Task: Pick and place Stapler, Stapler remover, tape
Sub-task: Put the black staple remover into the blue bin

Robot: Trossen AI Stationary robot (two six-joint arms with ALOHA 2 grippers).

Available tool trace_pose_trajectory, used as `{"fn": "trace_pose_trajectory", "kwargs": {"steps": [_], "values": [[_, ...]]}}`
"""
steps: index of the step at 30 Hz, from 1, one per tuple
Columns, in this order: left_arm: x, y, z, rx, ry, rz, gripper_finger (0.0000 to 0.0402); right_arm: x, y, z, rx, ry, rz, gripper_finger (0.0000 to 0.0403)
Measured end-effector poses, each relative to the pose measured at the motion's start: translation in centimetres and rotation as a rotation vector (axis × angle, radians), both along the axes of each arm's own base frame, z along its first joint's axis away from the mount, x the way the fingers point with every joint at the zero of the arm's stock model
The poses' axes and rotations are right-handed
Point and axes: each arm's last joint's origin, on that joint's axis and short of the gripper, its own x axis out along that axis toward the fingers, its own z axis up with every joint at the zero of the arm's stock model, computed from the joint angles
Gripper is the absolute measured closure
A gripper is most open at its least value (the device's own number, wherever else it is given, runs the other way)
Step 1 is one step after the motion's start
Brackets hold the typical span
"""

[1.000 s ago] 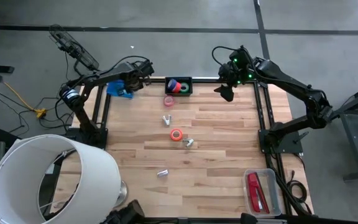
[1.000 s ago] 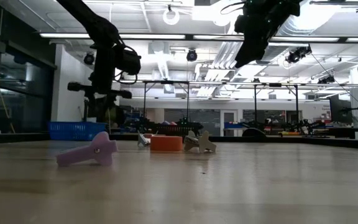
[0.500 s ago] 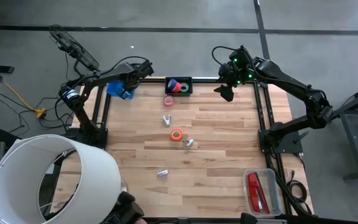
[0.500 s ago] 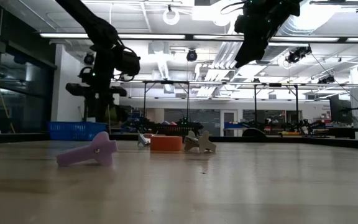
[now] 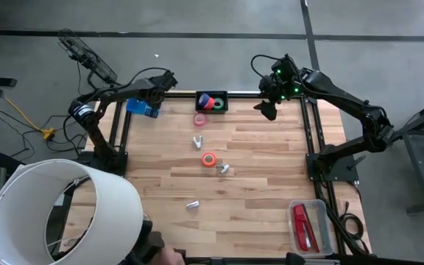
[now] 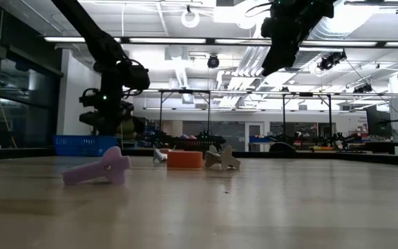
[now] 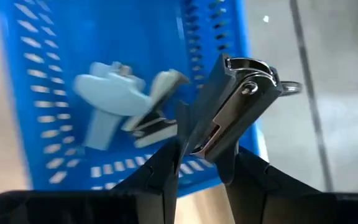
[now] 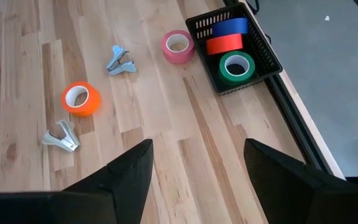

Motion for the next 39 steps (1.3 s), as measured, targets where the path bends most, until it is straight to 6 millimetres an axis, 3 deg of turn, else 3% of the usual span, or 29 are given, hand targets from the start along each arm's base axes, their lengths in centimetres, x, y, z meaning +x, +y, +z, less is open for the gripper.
{"fn": "trace_pose_trajectory", "kwargs": {"steps": [5,15,28,39], "values": [[-0.5,0.8,0.1,0.011,-0.058,0.035,0.0302,-0.1,0.0,-0.1,0.008,0.010,-0.007,0.0160],[-0.8,0.5,-0.1,-0.007,-0.075,0.118,0.0274,-0.1,0.0,-0.1,0.017,0.012,-0.018,0.0160],[-1.1,0.3,1.2,0.038,-0.044,0.075,0.0271,-0.1,0.1,-0.1,0.016,0.013,-0.016,0.0160],[-1.3,-0.3,0.9,-0.063,-0.015,0.015,0.0270,-0.1,0.1,-0.1,0.018,0.012,-0.013,0.0160]]}}
